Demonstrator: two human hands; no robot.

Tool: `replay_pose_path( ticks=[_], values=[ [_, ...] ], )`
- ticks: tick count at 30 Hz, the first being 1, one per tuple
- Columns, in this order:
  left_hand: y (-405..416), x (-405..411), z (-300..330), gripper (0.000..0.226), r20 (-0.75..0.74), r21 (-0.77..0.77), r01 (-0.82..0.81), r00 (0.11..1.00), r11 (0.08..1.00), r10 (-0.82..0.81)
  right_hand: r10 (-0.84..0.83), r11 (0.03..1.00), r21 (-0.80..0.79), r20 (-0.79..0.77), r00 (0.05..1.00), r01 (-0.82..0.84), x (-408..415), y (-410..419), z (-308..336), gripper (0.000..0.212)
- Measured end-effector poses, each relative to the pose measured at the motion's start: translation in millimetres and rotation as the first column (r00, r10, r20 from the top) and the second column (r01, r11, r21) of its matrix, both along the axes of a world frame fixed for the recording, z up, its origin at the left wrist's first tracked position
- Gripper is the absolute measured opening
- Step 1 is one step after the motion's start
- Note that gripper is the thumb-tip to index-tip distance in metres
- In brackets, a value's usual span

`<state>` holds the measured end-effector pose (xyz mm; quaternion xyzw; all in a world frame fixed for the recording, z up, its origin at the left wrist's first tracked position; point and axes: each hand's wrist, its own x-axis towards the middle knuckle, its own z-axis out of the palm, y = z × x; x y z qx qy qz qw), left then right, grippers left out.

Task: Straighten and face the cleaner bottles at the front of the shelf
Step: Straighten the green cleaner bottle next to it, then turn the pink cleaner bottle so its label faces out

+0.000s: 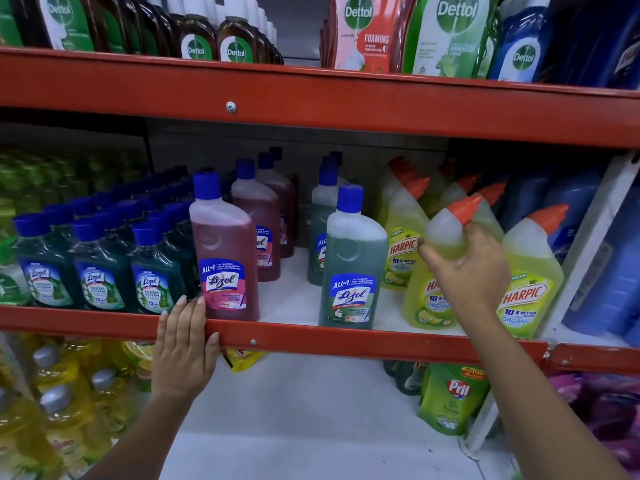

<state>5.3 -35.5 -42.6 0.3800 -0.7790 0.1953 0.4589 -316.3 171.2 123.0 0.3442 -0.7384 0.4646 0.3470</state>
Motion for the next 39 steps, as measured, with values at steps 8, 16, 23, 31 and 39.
replay_pose_path(
  ticks=[8, 16, 23, 31, 39],
  values=[
    [3.5, -0.1, 1.7, 0.057, 0.003, 0.042, 0.007, 1.000, 0.999, -0.007, 0.008, 1.000, 0.019, -0.034, 0.999, -0.007, 8.7, 17.1, -0.9, 0.050],
    [10.4, 2.6, 8.0, 0.059, 0.032, 0.092, 0.033, 0.999, 0.995, -0.036, 0.014, 0.999, 0.045, 0.032, 0.999, -0.016, 23.1, 21.2, -6.4, 0.059],
    [15.7, 8.3, 11.7, 0.063, 0.096, 0.145, 0.053, 0.993, 0.988, -0.067, 0.112, 0.994, 0.021, -0.064, 0.992, -0.110, 77.3, 17.7, -47.3, 0.076],
    [26.7, 14.2, 20.7, 0.073, 0.089, 0.220, 0.088, 0.990, 0.972, -0.110, 0.298, 0.952, 0.129, -0.182, 0.937, -0.277, 149.5, -25.1, -83.4, 0.069],
    [31.4, 8.9, 57.9, 0.065, -0.183, 0.181, 0.369, 0.923, 0.912, -0.337, 0.544, 0.824, 0.088, 0.155, 0.825, -0.560, 209.4, -80.6, -68.8, 0.063]
  ],
)
